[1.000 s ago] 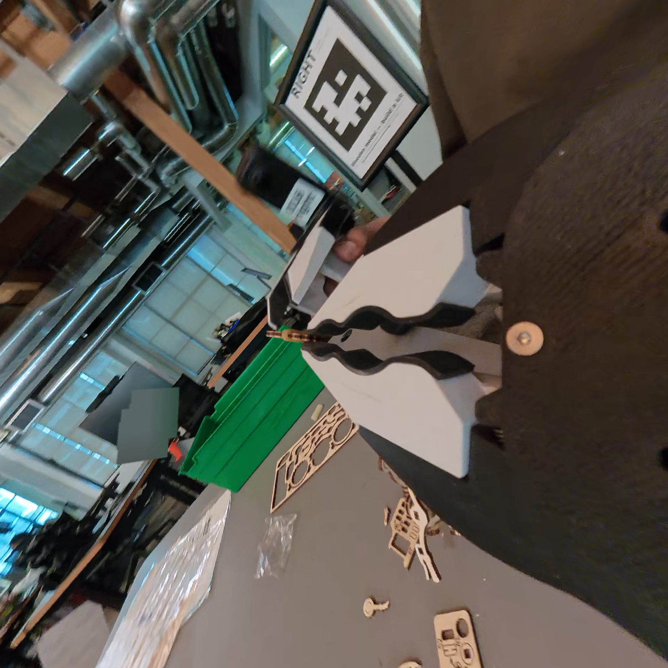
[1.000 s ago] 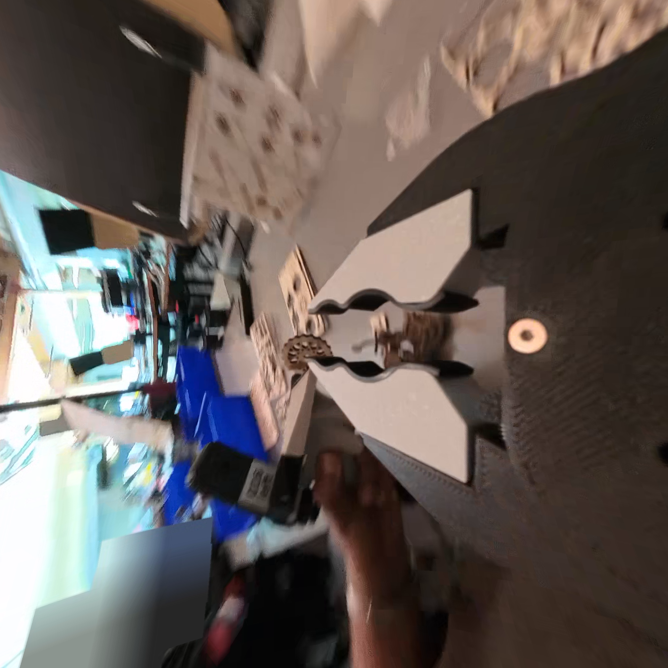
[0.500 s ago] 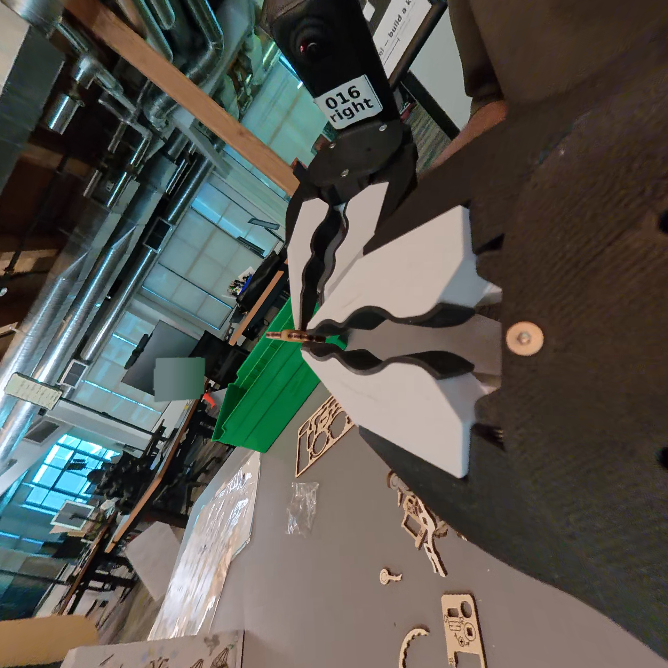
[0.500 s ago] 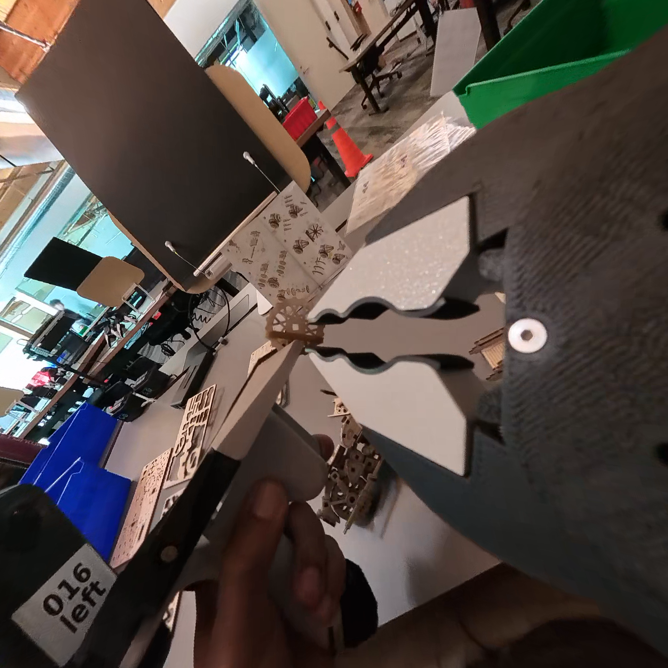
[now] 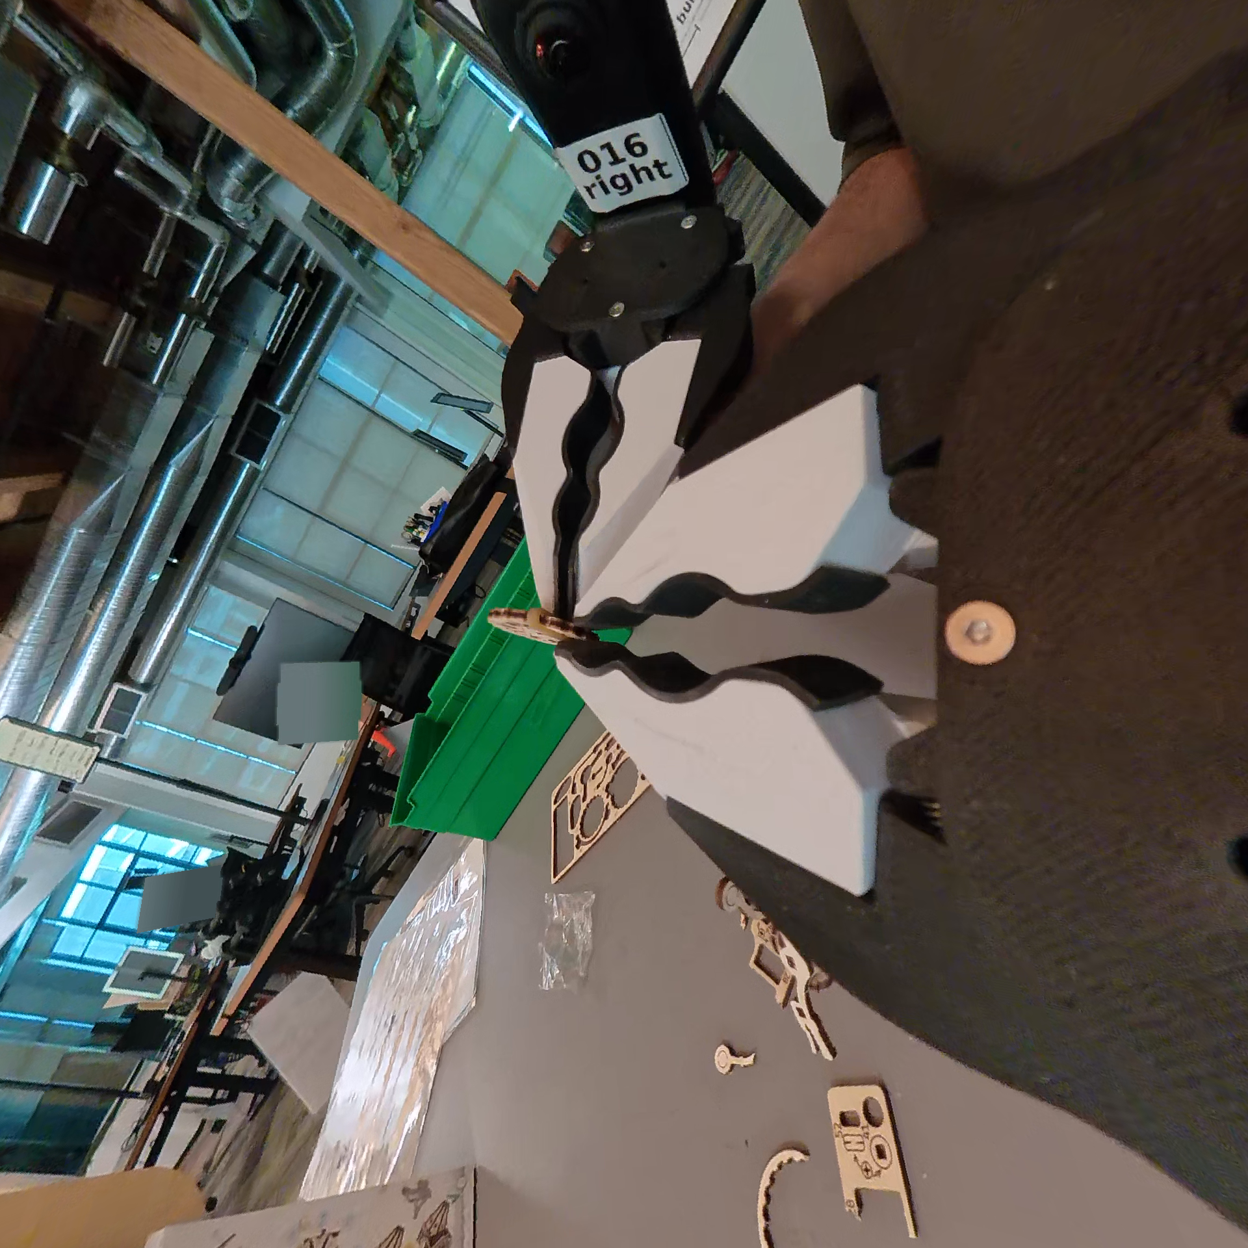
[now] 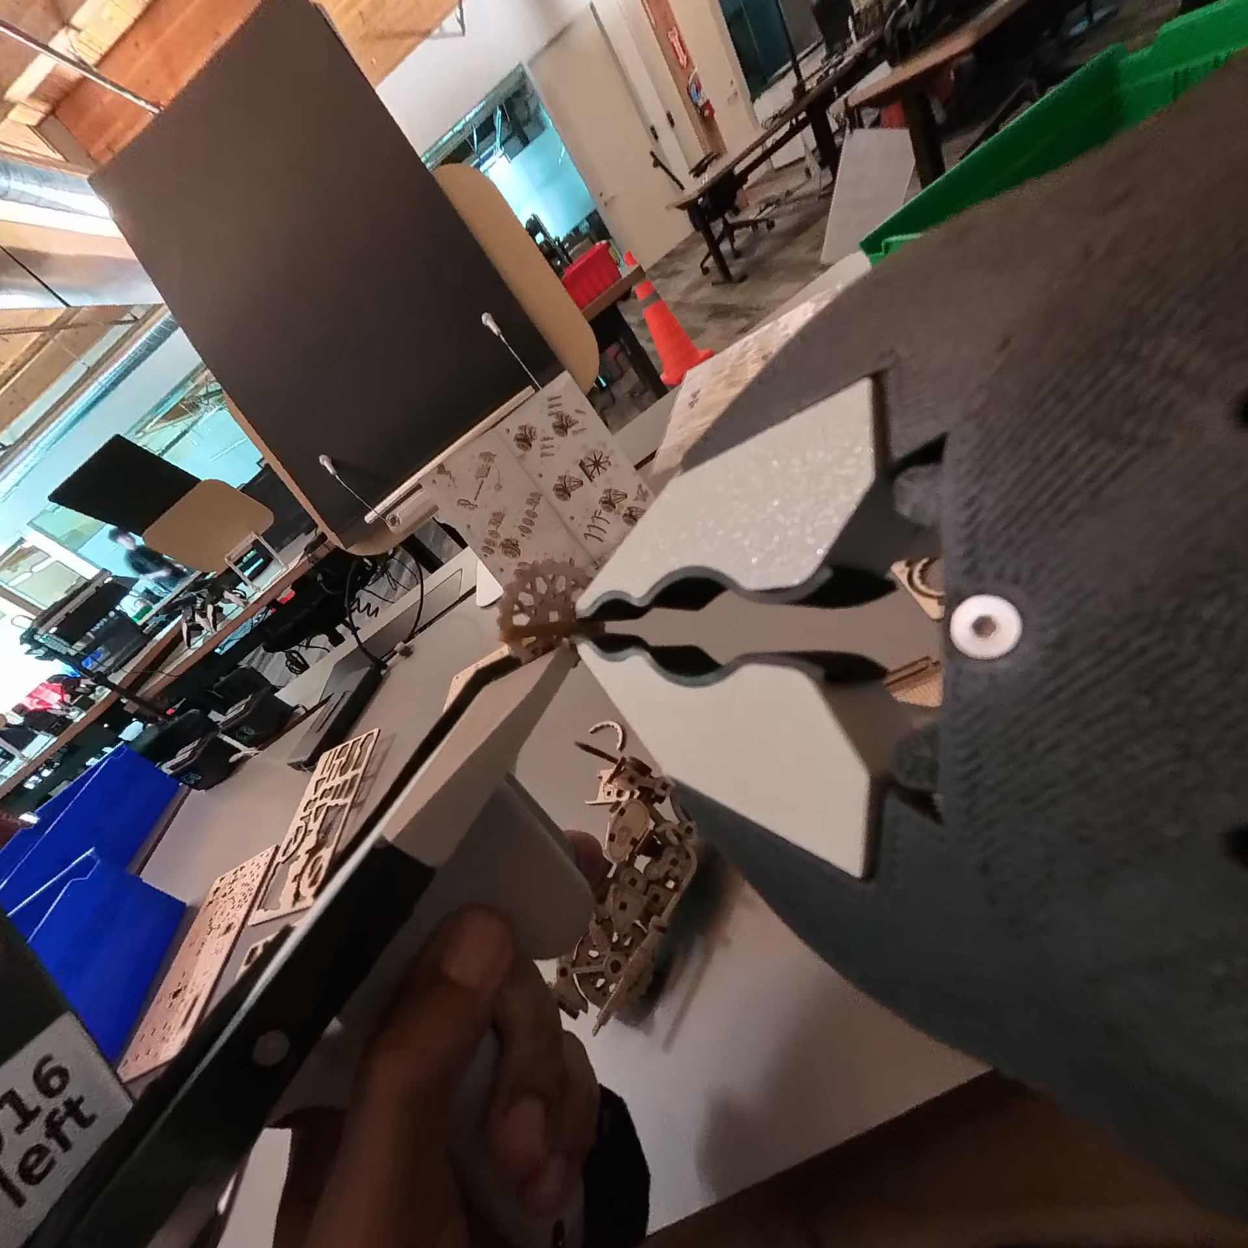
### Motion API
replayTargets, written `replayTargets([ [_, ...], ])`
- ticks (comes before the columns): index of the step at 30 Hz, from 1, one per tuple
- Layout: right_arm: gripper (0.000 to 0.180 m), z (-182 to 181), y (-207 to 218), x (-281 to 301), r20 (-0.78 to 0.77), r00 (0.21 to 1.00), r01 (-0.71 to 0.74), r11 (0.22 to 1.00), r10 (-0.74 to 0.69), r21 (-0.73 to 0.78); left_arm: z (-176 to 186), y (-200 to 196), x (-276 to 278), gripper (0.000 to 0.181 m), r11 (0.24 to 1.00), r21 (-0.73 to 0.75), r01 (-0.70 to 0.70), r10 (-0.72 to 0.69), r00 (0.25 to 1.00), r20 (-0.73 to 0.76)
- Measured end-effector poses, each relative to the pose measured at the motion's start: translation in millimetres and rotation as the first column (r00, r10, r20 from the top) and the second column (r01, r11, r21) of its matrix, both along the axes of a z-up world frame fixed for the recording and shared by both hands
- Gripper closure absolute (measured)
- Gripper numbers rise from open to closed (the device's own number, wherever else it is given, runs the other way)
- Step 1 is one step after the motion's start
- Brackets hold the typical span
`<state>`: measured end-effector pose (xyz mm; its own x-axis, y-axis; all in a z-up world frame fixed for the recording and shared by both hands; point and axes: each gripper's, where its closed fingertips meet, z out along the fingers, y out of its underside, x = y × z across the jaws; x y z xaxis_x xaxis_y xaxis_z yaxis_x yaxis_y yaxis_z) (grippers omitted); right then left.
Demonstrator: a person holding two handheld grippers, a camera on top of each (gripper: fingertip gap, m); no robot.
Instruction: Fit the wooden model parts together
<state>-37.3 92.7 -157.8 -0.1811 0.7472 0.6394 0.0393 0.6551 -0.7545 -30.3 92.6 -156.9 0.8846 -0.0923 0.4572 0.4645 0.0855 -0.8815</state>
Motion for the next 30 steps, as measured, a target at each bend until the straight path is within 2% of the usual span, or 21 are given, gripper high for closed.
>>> replayTargets([
  [4, 0.179, -0.3, 0.1, 0.6, 0.013, 1.0, -0.003, 1.0, 0.003, -0.005, -1.6, 0.7, -0.1, 0.178, 1.0, -0.011, 0.001, -0.001, 1.0, -0.01],
  [13, 0.18, 0.1, 4.6, -1.9, 0.044, 0.999, -0.012, 0.984, 0.02, -0.178, -7.4, 2.4, -2.0, 0.178, 0.998, -0.056, -0.015, 0.017, 0.999, 0.032],
  [17, 0.179, -1.0, 4.8, -2.7, 0.042, 0.999, -0.015, 0.983, 0.023, -0.181, -8.4, 2.6, -2.8, 0.178, 0.998, -0.054, -0.011, 0.013, 0.999, 0.051],
  [20, 0.176, -0.6, 3.9, -3.2, 0.018, 1.0, -0.015, 0.99, 0.018, -0.141, -7.4, 2.2, -2.9, 0.178, 0.999, -0.05, -0.009, 0.012, 0.998, 0.056],
  [23, 0.172, -0.9, 4.9, -4.3, -0.064, 0.998, 0.03, 1.0, -0.03, 0.001, -9.4, 2.7, -3.7, 0.179, 0.998, -0.055, -0.004, 0.008, 0.997, 0.08],
  [25, 0.156, 1.5, 9.1, -5.8, -0.128, 0.988, 0.095, 0.99, -0.081, 0.106, -12.4, 2.8, -5.6, 0.179, 0.998, -0.069, -0.009, 0.015, 0.996, 0.084],
  [27, 0.146, 2.8, 12.8, -6.3, -0.156, 0.982, 0.123, 0.985, -0.104, 0.118, -15.0, 3.3, -6.6, 0.179, 0.997, -0.083, -0.004, 0.011, 0.997, 0.078],
  [30, 0.15, -5.4, 13.4, -6.6, -0.087, 0.995, 0.064, 0.994, -0.056, 0.087, -21.6, 5.1, -5.2, 0.179, 0.991, -0.135, 0.022, -0.017, 0.999, 0.035],
])
